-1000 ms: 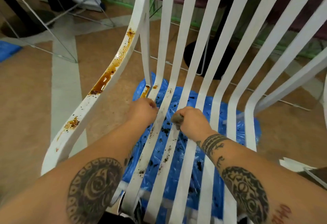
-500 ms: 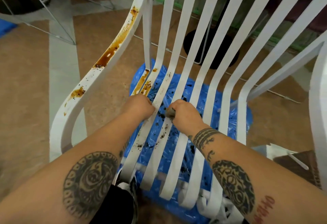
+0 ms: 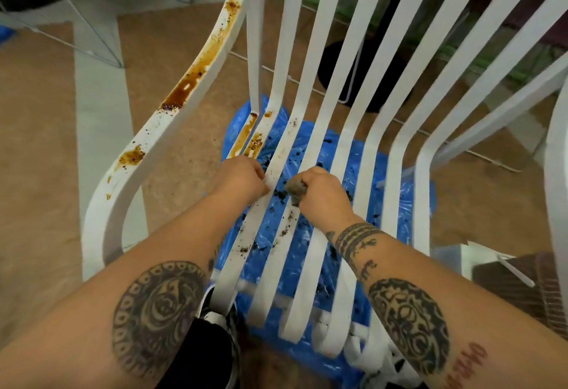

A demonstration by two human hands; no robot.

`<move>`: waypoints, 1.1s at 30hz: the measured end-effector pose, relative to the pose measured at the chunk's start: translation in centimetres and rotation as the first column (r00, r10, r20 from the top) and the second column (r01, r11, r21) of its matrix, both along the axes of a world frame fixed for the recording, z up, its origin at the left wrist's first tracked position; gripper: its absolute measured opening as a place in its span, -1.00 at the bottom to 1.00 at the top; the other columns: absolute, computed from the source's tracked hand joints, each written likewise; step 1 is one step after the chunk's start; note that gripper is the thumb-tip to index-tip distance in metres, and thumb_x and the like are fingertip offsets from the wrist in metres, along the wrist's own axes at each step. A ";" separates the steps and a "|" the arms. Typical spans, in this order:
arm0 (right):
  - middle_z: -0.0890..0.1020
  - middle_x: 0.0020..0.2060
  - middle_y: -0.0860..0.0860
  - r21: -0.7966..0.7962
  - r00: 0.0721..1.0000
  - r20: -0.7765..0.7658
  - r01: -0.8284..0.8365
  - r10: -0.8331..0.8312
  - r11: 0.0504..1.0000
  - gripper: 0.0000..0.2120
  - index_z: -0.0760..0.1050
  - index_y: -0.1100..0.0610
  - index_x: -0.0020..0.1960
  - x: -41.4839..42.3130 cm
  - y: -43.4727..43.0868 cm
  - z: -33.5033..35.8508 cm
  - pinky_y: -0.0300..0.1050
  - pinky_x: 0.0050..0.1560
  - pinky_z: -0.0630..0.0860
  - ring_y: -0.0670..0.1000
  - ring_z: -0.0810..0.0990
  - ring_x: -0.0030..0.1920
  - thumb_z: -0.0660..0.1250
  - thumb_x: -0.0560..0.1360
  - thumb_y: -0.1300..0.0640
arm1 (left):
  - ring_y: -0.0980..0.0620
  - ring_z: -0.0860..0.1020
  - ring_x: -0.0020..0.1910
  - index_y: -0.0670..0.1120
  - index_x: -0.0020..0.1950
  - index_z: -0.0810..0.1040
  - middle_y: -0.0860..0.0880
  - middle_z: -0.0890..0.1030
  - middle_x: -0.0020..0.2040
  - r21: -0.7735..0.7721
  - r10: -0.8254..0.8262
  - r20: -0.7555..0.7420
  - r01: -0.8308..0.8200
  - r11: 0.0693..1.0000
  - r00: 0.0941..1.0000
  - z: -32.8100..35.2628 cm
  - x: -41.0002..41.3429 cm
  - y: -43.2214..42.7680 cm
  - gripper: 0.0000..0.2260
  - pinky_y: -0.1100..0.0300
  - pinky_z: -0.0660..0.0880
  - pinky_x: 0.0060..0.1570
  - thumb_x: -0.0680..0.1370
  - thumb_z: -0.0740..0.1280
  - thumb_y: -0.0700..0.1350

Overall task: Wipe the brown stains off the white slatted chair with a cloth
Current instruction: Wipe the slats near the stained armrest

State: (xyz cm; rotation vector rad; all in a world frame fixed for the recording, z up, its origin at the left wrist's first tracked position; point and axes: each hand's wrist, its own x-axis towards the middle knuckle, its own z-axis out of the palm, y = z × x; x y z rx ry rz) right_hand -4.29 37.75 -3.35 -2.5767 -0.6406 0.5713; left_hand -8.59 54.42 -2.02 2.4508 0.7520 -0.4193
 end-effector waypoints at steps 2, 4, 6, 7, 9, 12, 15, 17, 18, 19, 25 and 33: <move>0.54 0.11 0.08 0.004 0.999 -0.002 -0.040 0.040 0.999 -0.69 0.63 0.09 -0.02 -1.1 -0.3 0.2 0.04 0.16 0.55 0.16 0.55 0.10 0.33 0.42 0.45 | -0.04 0.60 -0.06 0.06 -0.08 0.61 -0.06 0.66 0.14 -0.023 0.021 0.006 -0.021 1.000 1.000 -0.1 -0.1 0.1 -0.87 0.14 0.50 -0.17 0.50 0.50 -0.15; 0.56 0.11 0.06 0.036 0.998 -0.048 -0.046 0.048 0.998 -0.67 0.66 0.11 0.04 -2.3 -0.6 0.5 0.02 0.15 0.56 0.13 0.57 0.09 0.35 0.42 0.45 | -0.05 0.62 -0.03 0.05 -0.08 0.62 -0.05 0.67 0.12 -0.039 0.040 0.007 -0.040 0.998 0.999 -0.1 -0.2 0.0 -0.87 0.13 0.53 -0.14 0.48 0.52 -0.13; 0.61 0.10 0.05 0.034 0.990 -0.141 -0.017 0.022 0.999 -0.68 0.67 0.10 0.05 -2.3 -0.7 0.8 0.02 0.12 0.60 0.11 0.60 0.07 0.34 0.45 0.43 | -0.05 0.62 -0.02 0.03 -0.02 0.65 -0.05 0.67 0.11 -0.050 0.051 0.023 -0.050 0.997 0.998 0.0 -0.4 -0.1 -0.89 0.12 0.57 -0.08 0.49 0.52 -0.09; 0.65 0.09 0.06 0.025 0.979 -0.205 0.015 -0.009 1.000 -0.70 0.67 0.10 0.06 -1.9 -0.6 0.9 0.03 0.10 0.63 0.11 0.62 0.05 0.31 0.48 0.41 | -0.05 0.63 -0.01 0.02 0.03 0.67 -0.04 0.67 0.11 -0.048 0.050 0.030 -0.049 0.998 0.998 0.0 -0.5 -0.1 -0.87 0.12 0.58 -0.06 0.50 0.51 -0.08; 0.67 0.03 0.11 0.005 0.974 -0.216 0.070 -0.067 0.998 -0.78 0.62 0.14 0.01 -1.0 -0.3 1.1 0.08 0.02 0.65 0.14 0.63 -0.01 0.27 0.51 0.37 | -0.04 0.62 0.01 0.00 0.13 0.67 -0.03 0.66 0.14 -0.031 0.038 0.031 -0.037 0.999 0.999 0.1 -0.8 -0.3 -0.81 0.12 0.58 -0.04 0.52 0.48 -0.04; 0.63 -0.06 0.15 0.055 0.981 -0.093 0.174 -0.169 0.983 -0.78 0.42 0.14 -0.21 -0.8 -0.3 1.1 0.10 -0.07 0.65 0.17 0.63 -0.04 0.25 0.47 0.44 | -0.04 0.62 0.03 0.01 0.20 0.65 -0.04 0.64 0.18 -0.006 0.016 0.023 -0.016 1.000 1.000 0.1 -0.9 -0.4 -0.74 0.08 0.61 0.00 0.53 0.45 0.02; 0.56 0.07 0.06 0.042 0.997 -0.015 0.076 -0.075 0.996 -0.73 0.49 0.11 -0.11 -2.0 -0.6 0.4 0.01 0.12 0.57 0.11 0.56 0.06 0.28 0.44 0.48 | -0.03 0.62 0.02 0.03 0.23 0.64 -0.03 0.63 0.24 -0.017 0.015 0.008 -0.015 1.000 1.000 0.2 -1.0 -0.2 -0.73 0.13 0.58 -0.08 0.53 0.46 0.00; 0.55 0.08 0.05 0.067 0.999 -0.032 0.037 -0.035 0.997 -0.67 0.56 0.11 -0.08 -2.7 -0.8 0.2 0.03 0.13 0.57 0.12 0.56 0.06 0.29 0.39 0.51 | -0.02 0.61 0.02 0.03 0.24 0.64 -0.03 0.63 0.24 -0.021 0.004 -0.003 -0.004 1.000 1.000 0.4 -1.1 -0.2 -0.72 0.14 0.55 -0.10 0.53 0.45 -0.01; 0.56 0.09 0.04 0.064 0.999 -0.039 0.016 -0.014 0.998 -0.66 0.59 0.09 -0.08 -3.0 -1.0 0.3 0.02 0.12 0.57 0.12 0.56 0.07 0.31 0.38 0.51 | -0.02 0.61 0.01 0.02 0.24 0.64 -0.04 0.63 0.22 -0.021 -0.007 -0.009 0.007 1.000 1.000 0.5 -1.0 -0.3 -0.72 0.14 0.55 -0.10 0.53 0.45 -0.02; 0.58 0.10 0.03 0.057 0.999 -0.038 -0.016 0.018 0.998 -0.66 0.63 0.08 -0.05 -3.3 -1.0 0.6 -0.01 0.12 0.56 0.12 0.56 0.09 0.33 0.40 0.49 | -0.03 0.61 -0.01 0.01 0.24 0.64 -0.05 0.64 0.18 -0.015 -0.020 -0.019 0.020 1.000 1.000 0.7 -1.1 -0.3 -0.71 0.13 0.56 -0.09 0.53 0.45 -0.01; 0.67 0.02 -0.02 0.029 0.962 -0.267 -0.054 0.060 0.998 -0.62 0.69 0.09 0.05 -2.3 -1.8 2.7 -0.25 -0.13 0.60 0.00 0.64 -0.01 0.26 0.50 0.47 | -0.08 0.62 0.01 0.02 0.37 0.57 -0.08 0.64 0.20 0.049 -0.109 -0.050 0.112 0.992 0.993 1.5 -2.1 -0.6 -0.61 0.07 0.62 -0.02 0.54 0.43 -0.03; 0.53 0.06 -0.01 0.071 0.994 -0.072 -0.076 0.081 0.995 -0.59 0.64 0.10 0.04 -8.0 -1.9 1.4 -0.16 0.01 0.41 0.06 0.51 0.05 0.27 0.43 0.52 | -0.06 0.63 0.04 0.02 0.40 0.55 -0.06 0.62 0.26 0.035 -0.098 -0.022 0.099 0.995 0.995 2.0 -5.1 -0.4 -0.58 0.04 0.63 0.06 0.53 0.41 -0.13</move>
